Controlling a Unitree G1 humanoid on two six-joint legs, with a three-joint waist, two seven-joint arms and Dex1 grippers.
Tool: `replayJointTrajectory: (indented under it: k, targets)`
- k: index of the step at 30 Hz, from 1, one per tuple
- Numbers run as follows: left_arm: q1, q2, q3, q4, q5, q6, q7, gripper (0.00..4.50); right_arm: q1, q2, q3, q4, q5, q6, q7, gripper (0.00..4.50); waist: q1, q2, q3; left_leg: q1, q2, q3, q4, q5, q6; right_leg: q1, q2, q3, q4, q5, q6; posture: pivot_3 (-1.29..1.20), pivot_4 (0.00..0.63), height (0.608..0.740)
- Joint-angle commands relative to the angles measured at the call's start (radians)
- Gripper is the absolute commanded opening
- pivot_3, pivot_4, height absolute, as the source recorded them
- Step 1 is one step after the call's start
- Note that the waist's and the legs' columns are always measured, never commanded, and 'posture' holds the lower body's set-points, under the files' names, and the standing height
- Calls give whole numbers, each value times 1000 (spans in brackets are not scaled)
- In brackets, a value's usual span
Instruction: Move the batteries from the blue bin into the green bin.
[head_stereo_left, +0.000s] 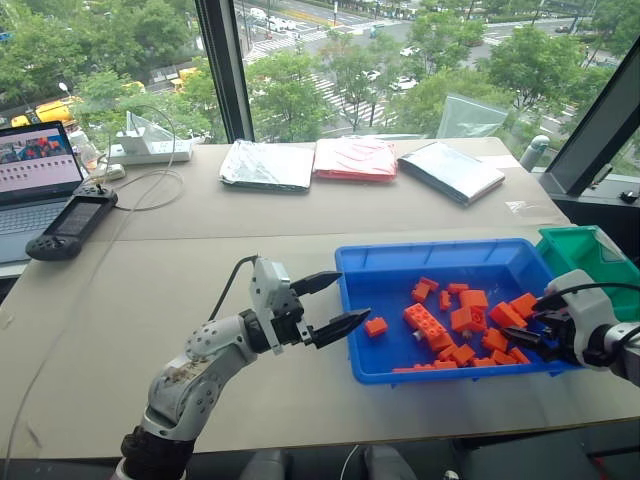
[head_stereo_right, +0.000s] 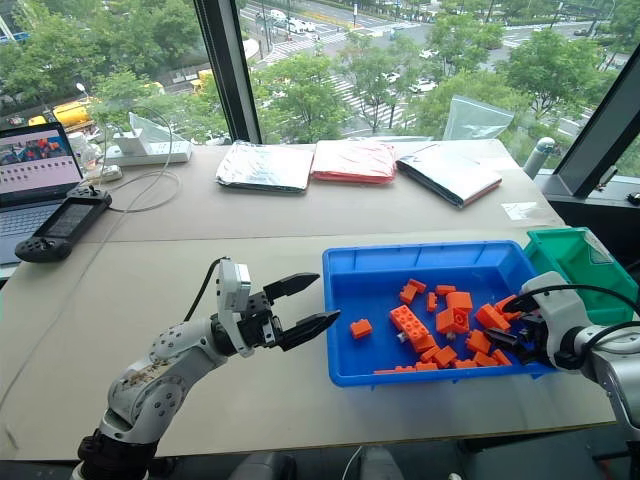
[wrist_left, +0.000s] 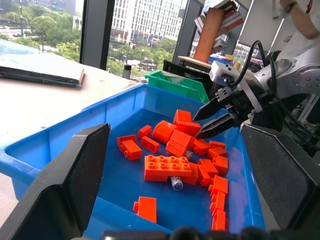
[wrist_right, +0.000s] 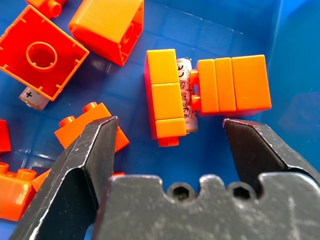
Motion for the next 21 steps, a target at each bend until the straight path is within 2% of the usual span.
replayJointTrajectory:
  k: [1,2,10,21]
  targets:
    - [-11,-3,-2,-31,5,-7,4,4500,-18,-5,-10,-22,-2,4,-3,3399,-1,0,0,0,0,0,0,0,0,0,0,0,0,0,0,0,150,740]
    - [-11,-3,-3,-31,6,-7,4,4500,-20,-5,-7,-21,-3,5,-4,3265,-1,0,0,0,0,0,0,0,0,0,0,0,0,0,0,0,150,740]
    - [-8,-4,-6,-33,9,-7,12,4500,-31,-6,4,-25,-2,13,-5,477,0,0,0,0,0,0,0,0,0,0,0,0,0,0,0,0,150,740]
    - [-7,-3,-6,-29,16,-10,10,4500,-72,-64,-82,-120,35,89,13,432,0,0,0,0,0,0,0,0,0,0,0,0,0,0,0,0,150,740]
